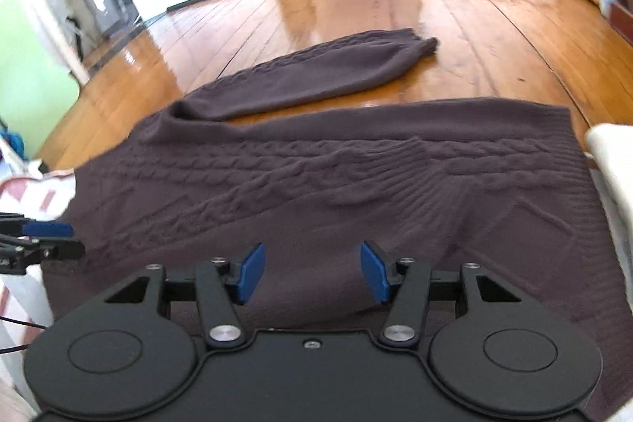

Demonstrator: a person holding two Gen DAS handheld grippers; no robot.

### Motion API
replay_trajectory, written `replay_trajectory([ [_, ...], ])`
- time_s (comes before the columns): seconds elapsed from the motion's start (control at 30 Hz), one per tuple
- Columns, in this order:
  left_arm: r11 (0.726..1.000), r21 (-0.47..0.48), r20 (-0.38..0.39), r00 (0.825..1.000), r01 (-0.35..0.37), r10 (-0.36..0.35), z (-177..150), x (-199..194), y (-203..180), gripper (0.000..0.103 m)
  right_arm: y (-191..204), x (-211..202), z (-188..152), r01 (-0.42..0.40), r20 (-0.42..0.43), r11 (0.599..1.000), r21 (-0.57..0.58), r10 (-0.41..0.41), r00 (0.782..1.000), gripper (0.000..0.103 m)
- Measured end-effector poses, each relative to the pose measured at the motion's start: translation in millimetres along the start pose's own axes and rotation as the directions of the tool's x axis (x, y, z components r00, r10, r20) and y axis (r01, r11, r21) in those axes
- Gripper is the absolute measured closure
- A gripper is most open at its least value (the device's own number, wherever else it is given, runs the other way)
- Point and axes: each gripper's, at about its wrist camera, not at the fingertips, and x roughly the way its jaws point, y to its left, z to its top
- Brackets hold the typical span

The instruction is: Fold clothes

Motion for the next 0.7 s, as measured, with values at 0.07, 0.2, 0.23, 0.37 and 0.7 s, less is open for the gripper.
replay_trajectory([
  [0.07, 0.997, 0.059, -0.014, 0.999, -0.049, 0.05, 14, 6, 5, 0.04, -6, -1, 7, -0.024, -0.027, 1.0, 0.02, 0.025, 0.999, 0.044],
  [0.2, 0.994, 0.089, -0.028, 0.997, -0.067, 0.069, 73, 29, 44, 0.036, -14, 6, 33, -0.072, -0.085, 0.997, 0.004, 0.072, 0.994, 0.044],
  [0.23, 0.996, 0.068, -0.037, 0.998, -0.056, 0.059, 92, 38, 57, 0.036, -16, 9, 42, -0.088, -0.1, 0.996, 0.003, 0.088, 0.991, 0.044],
  [0.37, 0.992, 0.064, -0.054, 0.993, -0.105, 0.108, 154, 81, 90, 0.036, -22, 24, 75, -0.112, -0.172, 0.993, -0.028, 0.106, 0.979, 0.044],
  [0.7, 0.979, 0.151, -0.098, 0.984, -0.135, 0.151, 223, 195, 73, 0.036, -63, 42, 162, -0.015, -0.194, 0.988, -0.152, -0.015, 0.981, 0.043],
])
